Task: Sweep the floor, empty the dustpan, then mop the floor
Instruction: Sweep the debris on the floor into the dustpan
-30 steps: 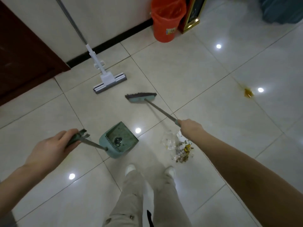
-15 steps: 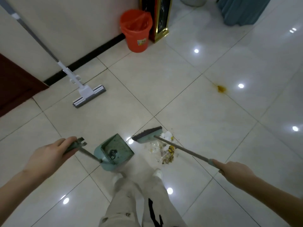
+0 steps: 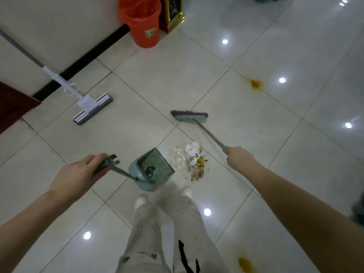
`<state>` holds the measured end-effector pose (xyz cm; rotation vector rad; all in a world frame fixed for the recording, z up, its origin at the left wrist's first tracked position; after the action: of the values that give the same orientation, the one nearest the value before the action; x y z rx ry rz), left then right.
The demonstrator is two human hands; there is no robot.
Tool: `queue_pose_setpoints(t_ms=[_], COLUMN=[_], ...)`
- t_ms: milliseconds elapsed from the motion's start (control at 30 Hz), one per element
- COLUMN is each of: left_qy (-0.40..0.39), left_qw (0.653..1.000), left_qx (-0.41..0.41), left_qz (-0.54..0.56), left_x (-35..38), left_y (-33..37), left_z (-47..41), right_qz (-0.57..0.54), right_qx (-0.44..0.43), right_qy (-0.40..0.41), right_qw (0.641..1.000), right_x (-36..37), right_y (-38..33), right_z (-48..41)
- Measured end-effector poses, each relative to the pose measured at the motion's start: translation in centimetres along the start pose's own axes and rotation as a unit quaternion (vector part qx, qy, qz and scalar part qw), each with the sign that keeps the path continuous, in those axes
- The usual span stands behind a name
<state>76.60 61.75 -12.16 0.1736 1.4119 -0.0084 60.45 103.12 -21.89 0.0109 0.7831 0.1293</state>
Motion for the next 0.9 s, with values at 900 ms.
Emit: queue_pose_setpoints(t_ms=[900], left_qy=[0.039], left_qw=[0.979], left_qx=[0.199], left_qz=[0.033], left_x=[3.1], left_y=[2.1], left_z=[2.3], right_qz=[-0.237], right_qx=[0.258], right_qy=[-0.008], right_qw=[0.936], right_x=[15.7], right_y=[-2.7], right_z=[22.2])
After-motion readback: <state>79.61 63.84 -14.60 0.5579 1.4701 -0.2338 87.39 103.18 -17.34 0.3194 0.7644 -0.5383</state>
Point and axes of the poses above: each hand's wrist, its own z-axis away from the middle knuckle, its own x-axis out of the palm, y = z × x, the point moved 7 cm from there along -z, towards the middle knuckle, and after that the axes turned 2 degrees about x, right-handed, at the moved point
